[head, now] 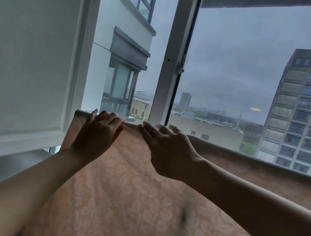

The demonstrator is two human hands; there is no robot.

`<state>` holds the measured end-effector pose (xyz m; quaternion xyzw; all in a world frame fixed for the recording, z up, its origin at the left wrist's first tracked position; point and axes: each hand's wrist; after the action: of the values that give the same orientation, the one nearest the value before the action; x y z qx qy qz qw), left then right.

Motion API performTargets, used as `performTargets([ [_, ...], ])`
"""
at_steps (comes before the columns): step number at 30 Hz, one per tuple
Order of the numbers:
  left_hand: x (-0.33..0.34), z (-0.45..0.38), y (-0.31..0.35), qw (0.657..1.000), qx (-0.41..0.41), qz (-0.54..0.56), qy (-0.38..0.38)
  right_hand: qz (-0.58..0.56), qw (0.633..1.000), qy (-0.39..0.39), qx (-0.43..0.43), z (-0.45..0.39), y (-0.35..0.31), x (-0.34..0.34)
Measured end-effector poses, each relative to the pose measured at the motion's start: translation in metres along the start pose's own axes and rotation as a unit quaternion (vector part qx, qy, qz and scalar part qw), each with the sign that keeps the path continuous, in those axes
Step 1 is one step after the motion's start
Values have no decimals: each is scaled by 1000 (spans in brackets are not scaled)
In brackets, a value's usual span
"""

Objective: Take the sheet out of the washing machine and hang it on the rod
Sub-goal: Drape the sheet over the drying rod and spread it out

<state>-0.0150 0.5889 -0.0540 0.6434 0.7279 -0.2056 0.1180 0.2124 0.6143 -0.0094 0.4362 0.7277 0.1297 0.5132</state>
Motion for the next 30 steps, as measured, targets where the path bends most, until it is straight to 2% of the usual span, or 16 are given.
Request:
performTargets([
  [9,-1,-3,-40,995,12,53,-79,-15,1000,12,-11,-27,-16,10],
  [12,4,-1,-61,988,-5,125,-85,-17,1000,14,-9,-36,-21,15],
  [19,12,-2,-118,978,-36,141,-149,-30,999,15,12,-64,-37,23],
  [22,11,-1,-134,964,-57,207,-157,-29,999,14,15,-73,-43,26],
  [24,11,-1,-142,941,-116,278,-157,-34,999,12,15,-79,-46,27],
  [25,11,-1,-145,914,-161,333,-168,-37,999,12,16,-81,-47,27],
  [28,10,0,-148,804,-274,491,-193,-42,999,15,21,-84,-50,27],
  [30,8,3,-150,767,-294,529,-214,-41,999,20,25,-83,-51,27],
])
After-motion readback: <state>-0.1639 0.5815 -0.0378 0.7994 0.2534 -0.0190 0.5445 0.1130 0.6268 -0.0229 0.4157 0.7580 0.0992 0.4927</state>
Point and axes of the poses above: each hand's wrist, its own z-axis away from the middle knuckle, its own x-axis out of the palm, y = z × x, and after that the axes turned 1 degree about -x, right-handed
